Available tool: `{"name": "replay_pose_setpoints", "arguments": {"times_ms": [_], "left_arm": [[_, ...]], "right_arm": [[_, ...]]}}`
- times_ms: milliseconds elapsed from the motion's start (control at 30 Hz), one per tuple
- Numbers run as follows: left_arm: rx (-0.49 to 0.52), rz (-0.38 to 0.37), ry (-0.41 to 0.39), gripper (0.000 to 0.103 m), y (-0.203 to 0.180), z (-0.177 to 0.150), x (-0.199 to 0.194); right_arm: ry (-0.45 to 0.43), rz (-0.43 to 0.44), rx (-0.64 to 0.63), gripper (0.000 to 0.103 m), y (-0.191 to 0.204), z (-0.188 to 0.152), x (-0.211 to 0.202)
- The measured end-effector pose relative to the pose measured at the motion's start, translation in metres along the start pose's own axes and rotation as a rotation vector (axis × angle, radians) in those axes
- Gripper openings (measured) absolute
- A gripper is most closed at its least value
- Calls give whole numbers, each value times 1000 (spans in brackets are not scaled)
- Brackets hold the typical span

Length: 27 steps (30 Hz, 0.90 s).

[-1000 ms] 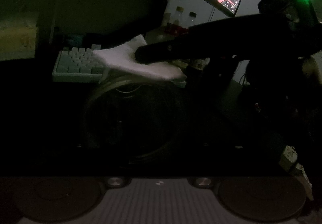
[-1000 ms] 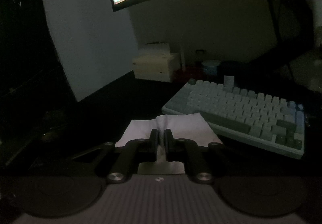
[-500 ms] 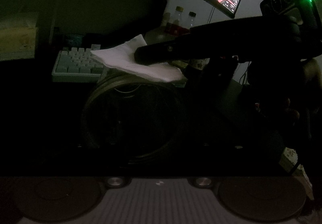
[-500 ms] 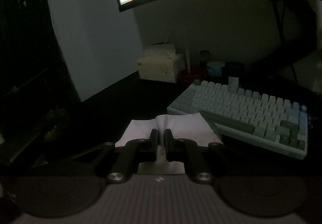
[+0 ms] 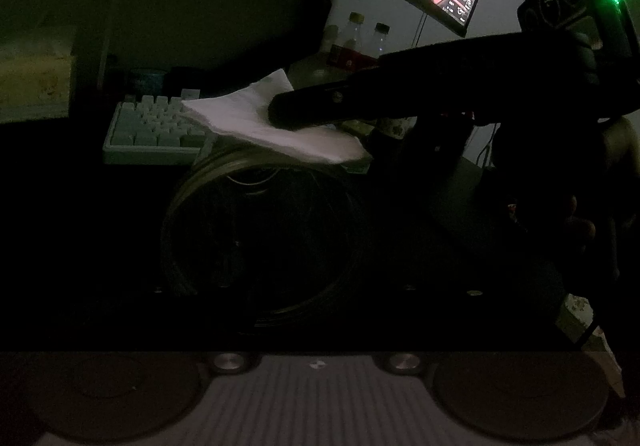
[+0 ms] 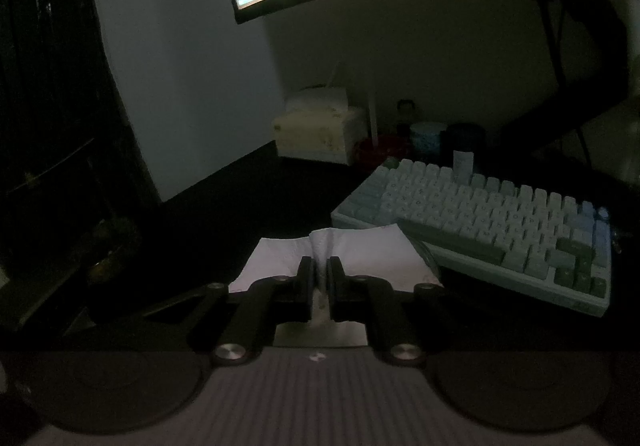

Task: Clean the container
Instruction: 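Rub the tissue along the jar rim with the right gripper, then wipe the jar's outer wall with the tissue in the right gripper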

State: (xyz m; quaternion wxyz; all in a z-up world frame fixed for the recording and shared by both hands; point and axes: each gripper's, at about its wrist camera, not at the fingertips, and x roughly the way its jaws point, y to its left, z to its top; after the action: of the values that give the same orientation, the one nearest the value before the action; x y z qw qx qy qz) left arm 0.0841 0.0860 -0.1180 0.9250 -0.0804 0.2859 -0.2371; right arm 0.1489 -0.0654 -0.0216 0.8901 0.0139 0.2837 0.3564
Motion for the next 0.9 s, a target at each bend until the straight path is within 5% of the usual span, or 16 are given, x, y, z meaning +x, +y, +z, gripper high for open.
{"name": "replay_pose_setpoints", "arguments": {"times_ms": [900], "left_arm": [[17, -21, 4, 48, 3, 1, 2]], "right_arm": [[14, 22, 24, 11, -19, 4, -3]]}}
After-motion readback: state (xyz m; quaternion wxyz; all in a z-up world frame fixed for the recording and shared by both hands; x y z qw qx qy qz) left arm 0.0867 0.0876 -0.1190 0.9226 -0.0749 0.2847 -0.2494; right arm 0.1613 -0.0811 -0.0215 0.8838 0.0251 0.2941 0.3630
